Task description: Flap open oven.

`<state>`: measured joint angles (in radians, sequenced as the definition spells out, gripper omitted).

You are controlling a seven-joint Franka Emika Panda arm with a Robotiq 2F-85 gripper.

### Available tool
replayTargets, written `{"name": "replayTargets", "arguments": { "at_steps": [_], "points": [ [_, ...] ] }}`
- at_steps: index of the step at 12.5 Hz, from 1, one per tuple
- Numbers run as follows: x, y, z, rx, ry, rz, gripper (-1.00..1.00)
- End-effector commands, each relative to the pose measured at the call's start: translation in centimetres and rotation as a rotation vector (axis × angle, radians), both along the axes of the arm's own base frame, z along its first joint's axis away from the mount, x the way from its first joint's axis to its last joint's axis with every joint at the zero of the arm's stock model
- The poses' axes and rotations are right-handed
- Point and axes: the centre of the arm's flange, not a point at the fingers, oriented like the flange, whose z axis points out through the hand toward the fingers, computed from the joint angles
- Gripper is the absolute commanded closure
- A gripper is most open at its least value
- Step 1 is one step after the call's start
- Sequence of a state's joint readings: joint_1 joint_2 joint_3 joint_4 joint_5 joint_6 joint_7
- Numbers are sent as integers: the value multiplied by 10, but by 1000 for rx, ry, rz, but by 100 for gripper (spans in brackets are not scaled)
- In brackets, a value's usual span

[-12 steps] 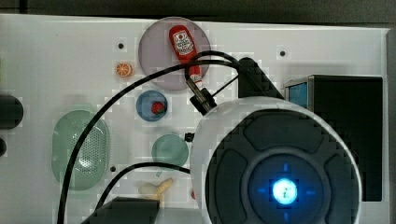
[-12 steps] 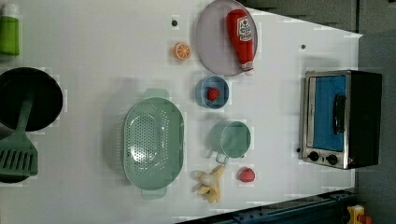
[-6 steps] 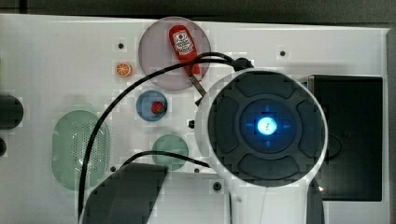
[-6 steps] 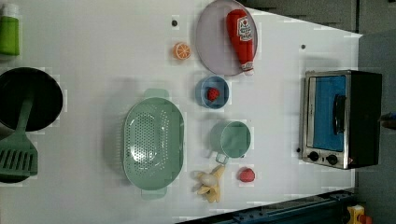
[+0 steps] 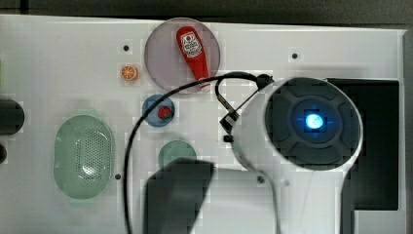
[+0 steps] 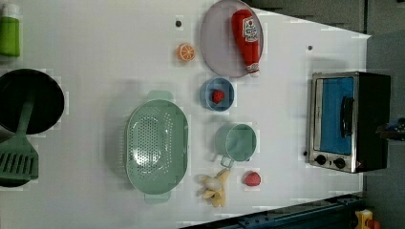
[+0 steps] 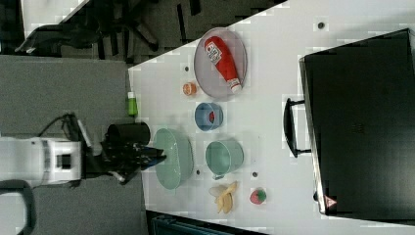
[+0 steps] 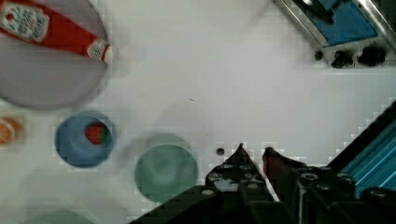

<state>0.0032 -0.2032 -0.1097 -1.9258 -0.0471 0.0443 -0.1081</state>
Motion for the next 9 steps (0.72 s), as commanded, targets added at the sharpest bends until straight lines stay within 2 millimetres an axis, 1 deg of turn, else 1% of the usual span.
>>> {"name": "replayTargets", "arguments": {
  "at_steps": [1,3,5,7,9],
  "points": [
    [-12,-64,-11,53,-15,245,65],
    [-17,-99,-27,71,-46,373,65],
    [-22,-131,-49,78,-70,473,65],
    [-21,-159,-72,65,-95,559,65],
    [-16,-183,-95,35,-113,651,65]
  ]
}}
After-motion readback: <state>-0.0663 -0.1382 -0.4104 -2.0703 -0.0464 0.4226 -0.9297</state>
